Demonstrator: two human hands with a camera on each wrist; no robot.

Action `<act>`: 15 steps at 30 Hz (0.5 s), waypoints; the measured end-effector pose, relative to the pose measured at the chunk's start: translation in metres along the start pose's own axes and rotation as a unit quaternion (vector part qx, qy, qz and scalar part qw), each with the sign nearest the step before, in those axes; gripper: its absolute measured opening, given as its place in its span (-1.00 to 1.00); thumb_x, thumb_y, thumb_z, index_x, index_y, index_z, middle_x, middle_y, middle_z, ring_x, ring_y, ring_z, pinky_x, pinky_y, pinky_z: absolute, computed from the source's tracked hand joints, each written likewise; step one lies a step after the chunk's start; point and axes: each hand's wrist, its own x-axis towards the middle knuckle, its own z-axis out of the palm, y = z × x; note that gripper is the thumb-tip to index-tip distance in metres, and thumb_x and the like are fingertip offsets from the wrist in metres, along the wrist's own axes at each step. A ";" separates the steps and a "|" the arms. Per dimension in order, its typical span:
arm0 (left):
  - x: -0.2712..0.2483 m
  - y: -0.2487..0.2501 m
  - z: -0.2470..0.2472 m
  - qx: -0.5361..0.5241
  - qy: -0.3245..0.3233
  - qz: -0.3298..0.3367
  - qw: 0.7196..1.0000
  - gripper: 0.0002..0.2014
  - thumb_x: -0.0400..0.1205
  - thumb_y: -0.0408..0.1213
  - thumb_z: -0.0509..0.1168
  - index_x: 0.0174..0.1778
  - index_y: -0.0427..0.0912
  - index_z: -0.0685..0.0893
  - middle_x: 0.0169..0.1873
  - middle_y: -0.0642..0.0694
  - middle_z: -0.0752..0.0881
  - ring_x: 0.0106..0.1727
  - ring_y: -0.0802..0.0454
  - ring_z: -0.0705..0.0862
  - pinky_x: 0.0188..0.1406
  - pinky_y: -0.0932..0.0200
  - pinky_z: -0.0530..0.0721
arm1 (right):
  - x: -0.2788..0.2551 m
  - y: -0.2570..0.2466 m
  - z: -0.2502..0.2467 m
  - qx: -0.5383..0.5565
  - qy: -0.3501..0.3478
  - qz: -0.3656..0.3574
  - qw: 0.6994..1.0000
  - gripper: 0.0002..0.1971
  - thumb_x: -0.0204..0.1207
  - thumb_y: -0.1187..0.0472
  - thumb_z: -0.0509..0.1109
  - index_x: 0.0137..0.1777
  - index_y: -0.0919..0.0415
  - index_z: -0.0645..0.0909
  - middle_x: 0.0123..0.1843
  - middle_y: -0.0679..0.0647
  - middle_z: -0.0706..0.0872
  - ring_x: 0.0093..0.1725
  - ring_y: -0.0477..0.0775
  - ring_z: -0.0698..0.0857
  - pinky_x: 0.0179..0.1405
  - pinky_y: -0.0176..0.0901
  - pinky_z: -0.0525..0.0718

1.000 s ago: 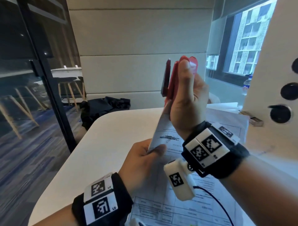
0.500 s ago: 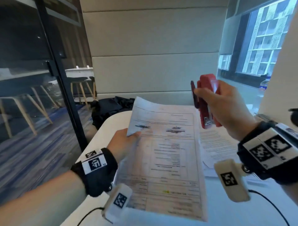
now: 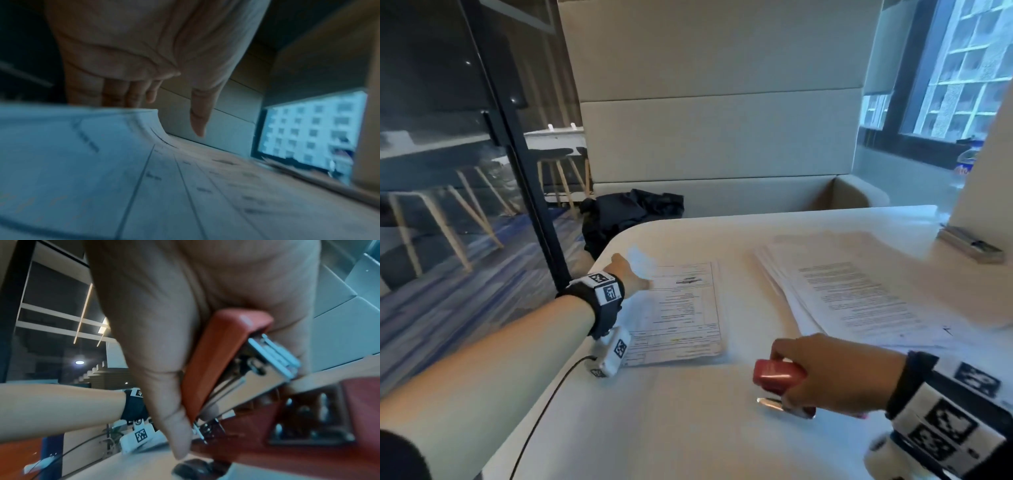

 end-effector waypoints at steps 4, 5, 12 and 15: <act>0.004 0.002 0.015 0.207 -0.076 0.088 0.971 0.15 0.29 0.36 0.47 0.68 0.05 0.01 0.62 -0.21 0.21 0.58 -0.28 0.29 0.50 -0.10 0.35 | 0.002 0.004 0.009 -0.047 0.001 -0.004 0.999 -0.74 0.45 0.12 0.41 0.14 -0.01 0.57 -0.01 -0.08 0.66 -0.12 -0.06 0.62 -0.05 -0.14 0.67; 0.005 0.004 0.017 0.219 -0.127 0.100 0.962 0.14 0.28 0.38 0.45 0.68 0.01 0.08 0.64 -0.14 0.20 0.61 -0.20 0.26 0.56 -0.04 0.28 | 0.002 0.005 0.010 -0.041 0.002 -0.006 0.999 -0.78 0.46 0.14 0.40 0.11 0.02 0.59 -0.04 -0.08 0.66 -0.19 -0.10 0.60 -0.16 -0.21 0.64; 0.012 0.009 0.023 0.283 -0.174 0.087 0.939 0.06 0.44 0.35 0.33 0.69 -0.15 0.02 0.68 -0.09 0.12 0.67 -0.08 0.15 0.64 -0.03 0.11 | 0.000 0.007 0.015 -0.101 0.017 -0.026 0.994 -0.79 0.54 0.09 0.34 0.12 0.10 0.55 0.04 0.08 0.65 0.00 0.10 0.63 -0.02 -0.06 0.58; 0.013 0.022 0.021 0.287 -0.184 0.078 0.937 0.17 0.25 0.44 0.42 0.68 -0.10 0.14 0.65 -0.07 0.22 0.63 -0.10 0.23 0.62 -0.07 0.17 | 0.000 0.008 0.016 -0.136 0.025 -0.034 0.990 -0.62 0.55 -0.11 0.34 0.18 0.15 0.53 0.07 0.11 0.63 0.01 0.12 0.61 0.00 -0.02 0.60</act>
